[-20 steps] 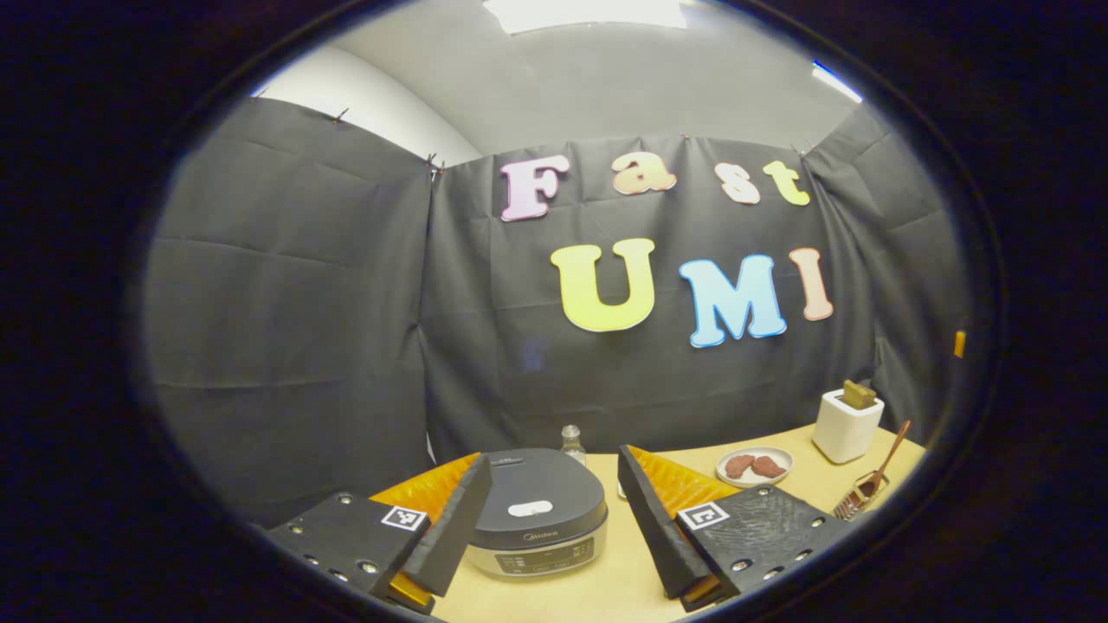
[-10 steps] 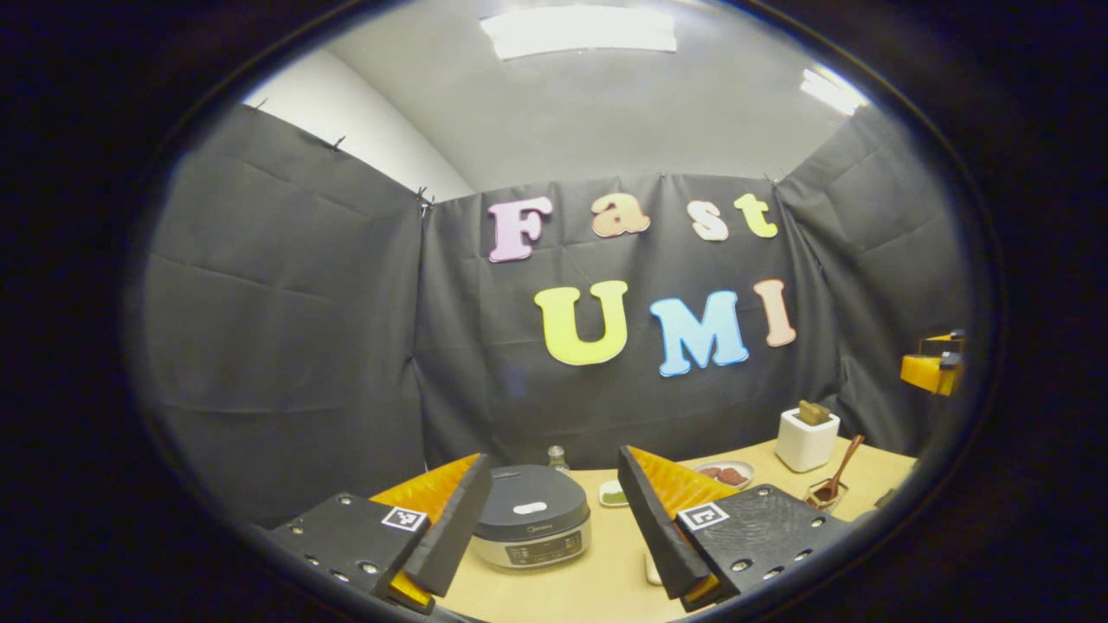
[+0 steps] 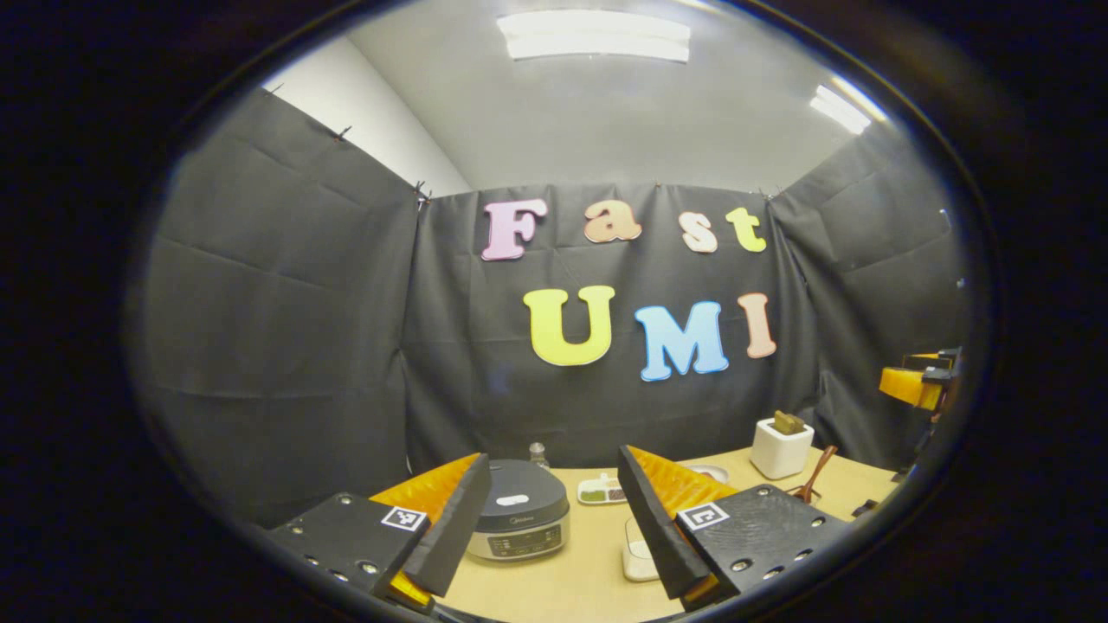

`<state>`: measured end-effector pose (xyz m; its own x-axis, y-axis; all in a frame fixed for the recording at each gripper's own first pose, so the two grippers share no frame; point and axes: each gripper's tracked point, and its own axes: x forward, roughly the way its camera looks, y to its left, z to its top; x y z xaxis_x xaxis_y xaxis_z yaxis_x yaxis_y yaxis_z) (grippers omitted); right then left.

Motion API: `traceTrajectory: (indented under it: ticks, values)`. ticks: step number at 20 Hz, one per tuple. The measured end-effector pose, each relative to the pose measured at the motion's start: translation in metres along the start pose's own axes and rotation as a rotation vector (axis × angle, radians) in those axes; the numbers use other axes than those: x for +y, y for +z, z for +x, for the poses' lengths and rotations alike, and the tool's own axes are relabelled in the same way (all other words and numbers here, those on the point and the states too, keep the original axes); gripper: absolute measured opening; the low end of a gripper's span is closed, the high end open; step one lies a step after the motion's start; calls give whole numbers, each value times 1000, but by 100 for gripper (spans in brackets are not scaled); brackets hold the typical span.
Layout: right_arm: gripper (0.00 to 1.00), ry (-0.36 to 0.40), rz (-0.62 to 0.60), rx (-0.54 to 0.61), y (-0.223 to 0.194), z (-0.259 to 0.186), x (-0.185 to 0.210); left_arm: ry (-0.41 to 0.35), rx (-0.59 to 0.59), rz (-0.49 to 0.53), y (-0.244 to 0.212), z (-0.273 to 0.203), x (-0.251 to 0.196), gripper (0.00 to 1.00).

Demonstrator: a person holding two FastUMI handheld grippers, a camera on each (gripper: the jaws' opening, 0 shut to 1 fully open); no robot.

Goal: Close the left gripper, press the button to open the rice cooker; take a wooden spoon from the chopstick holder with the right hand, scoop a spoonful of rice and pour it into the rice cooker, then put the wooden spoon back into the chopstick holder.

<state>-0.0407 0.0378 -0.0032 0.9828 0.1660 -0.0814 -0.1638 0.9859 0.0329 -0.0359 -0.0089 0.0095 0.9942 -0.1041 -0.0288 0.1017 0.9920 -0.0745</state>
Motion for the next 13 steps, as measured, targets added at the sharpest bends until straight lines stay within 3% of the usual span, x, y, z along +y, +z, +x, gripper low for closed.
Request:
traceTrajectory:
  ticks: [13]
  values:
    - [98, -12, 10, -12, 5, 0, -3, -19, -7, 7, 12, 6, -7, 89]
